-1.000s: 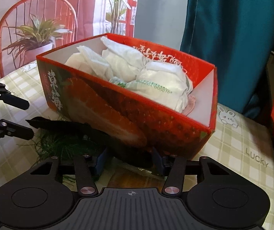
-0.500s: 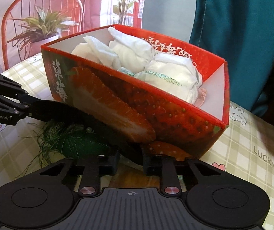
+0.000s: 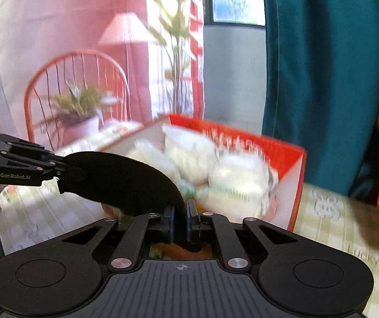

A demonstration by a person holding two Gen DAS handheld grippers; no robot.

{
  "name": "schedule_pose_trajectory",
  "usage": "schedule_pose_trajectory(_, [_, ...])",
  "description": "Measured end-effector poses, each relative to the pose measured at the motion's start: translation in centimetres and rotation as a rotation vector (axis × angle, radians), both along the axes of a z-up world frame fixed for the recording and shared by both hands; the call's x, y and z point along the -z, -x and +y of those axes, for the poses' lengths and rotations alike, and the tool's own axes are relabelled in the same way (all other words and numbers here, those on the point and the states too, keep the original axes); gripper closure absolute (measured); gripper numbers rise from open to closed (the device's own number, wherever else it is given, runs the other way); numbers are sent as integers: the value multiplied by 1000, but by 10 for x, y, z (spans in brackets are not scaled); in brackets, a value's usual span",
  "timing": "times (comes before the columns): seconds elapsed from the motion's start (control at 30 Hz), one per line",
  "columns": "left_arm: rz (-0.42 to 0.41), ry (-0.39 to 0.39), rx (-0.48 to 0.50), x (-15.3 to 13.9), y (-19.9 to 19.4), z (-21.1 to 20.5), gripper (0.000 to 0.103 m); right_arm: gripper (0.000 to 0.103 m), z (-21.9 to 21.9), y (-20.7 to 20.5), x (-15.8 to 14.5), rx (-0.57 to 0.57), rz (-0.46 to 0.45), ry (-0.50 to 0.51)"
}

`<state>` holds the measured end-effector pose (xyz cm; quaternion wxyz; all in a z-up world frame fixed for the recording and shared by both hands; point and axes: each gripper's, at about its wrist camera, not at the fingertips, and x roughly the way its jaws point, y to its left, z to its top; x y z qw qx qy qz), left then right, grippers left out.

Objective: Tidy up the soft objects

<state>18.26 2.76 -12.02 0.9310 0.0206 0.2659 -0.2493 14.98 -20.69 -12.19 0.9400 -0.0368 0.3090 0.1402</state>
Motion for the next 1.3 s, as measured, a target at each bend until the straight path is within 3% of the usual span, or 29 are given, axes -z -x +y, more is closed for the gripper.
schedule_pose_trajectory(0.17, [-36, 45, 26, -33, -10, -5, 89, 96, -9, -7, -32, 11, -62, -46])
schedule_pose_trajectory(0.37, [-28, -1, 76, -43, -29, -22, 88, 96, -16, -17, -48, 27, -90, -48])
schedule_pose_trajectory(0.67, [127, -14, 102, -10, -62, -24, 88, 96, -32, -30, -18, 52, 43, -76])
schedule_pose_trajectory(0.87, [201, -6, 90, 2, -85, -26, 81, 95, -43, -47, 5, 97, 140, -122])
schedule_pose_trajectory(1.0, [205, -43, 42, 7, -95, -28, 58, 95, -50, -63, 18, 131, 205, -120])
schedule_pose_trajectory(1.07, [197, -50, 22, 8, -100, -28, 52, 95, -51, -71, 24, 147, 236, -92])
schedule_pose_trajectory(1.3, [151, -61, -35, 2, -112, -32, 50, 94, -52, -92, 37, 182, 248, -13])
